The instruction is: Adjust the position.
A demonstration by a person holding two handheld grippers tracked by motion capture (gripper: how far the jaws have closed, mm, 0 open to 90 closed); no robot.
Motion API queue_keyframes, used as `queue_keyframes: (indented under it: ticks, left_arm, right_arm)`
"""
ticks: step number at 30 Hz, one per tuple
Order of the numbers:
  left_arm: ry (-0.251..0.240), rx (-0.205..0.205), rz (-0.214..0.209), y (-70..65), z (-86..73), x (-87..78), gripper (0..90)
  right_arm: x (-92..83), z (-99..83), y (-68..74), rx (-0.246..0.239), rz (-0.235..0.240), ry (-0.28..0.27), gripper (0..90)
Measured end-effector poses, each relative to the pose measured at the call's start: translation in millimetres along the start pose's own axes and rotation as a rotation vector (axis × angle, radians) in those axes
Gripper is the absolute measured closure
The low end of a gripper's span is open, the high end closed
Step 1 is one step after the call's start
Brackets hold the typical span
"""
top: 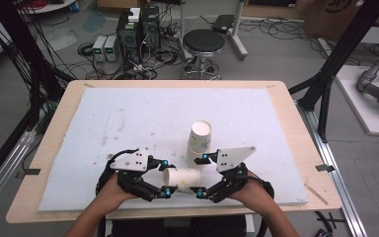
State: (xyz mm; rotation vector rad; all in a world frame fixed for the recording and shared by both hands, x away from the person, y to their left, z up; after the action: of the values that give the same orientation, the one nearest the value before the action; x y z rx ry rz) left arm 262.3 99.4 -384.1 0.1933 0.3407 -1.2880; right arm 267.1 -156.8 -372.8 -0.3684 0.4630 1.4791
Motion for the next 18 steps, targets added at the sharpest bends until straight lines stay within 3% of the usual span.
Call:
queue_keyframes:
  ticks: [2,7,12,18]
  left_arm:
    - [-0.030,-0.011,0.011,0.3,-3.2,-1.7,37.3]
    - [-0.107,-0.025,0.032,0.4,-11.0,-5.1,37.3]
    - [-0.136,-0.045,0.043,2.4,-15.9,-8.3,37.3]
    - [-0.167,-0.056,0.047,3.6,-18.3,-10.4,37.3]
  right_arm:
    - [-2.7,-2.8,1.1,0.008,0.011,-0.040,20.5]
    - [-4.2,-11.5,2.7,0.025,-0.028,-0.131,20.5]
    - [-4.8,-22.2,2.4,0.045,-0.052,-0.203,20.5]
    - [-3.5,-30.7,0.1,0.066,-0.045,-0.212,20.6]
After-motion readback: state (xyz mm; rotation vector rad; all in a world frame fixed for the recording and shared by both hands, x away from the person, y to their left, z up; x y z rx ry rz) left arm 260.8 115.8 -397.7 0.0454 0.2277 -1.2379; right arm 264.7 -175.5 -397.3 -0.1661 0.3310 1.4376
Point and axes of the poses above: each handheld gripper's, and its own axes: x roughly forward along the jaws, z roughly out of its top, y roughly to its left, the point moved 2 cm from there along x, roughly forward along the jaws, and after that the axes turned 8 degrees about z, right-handed, at the moved point
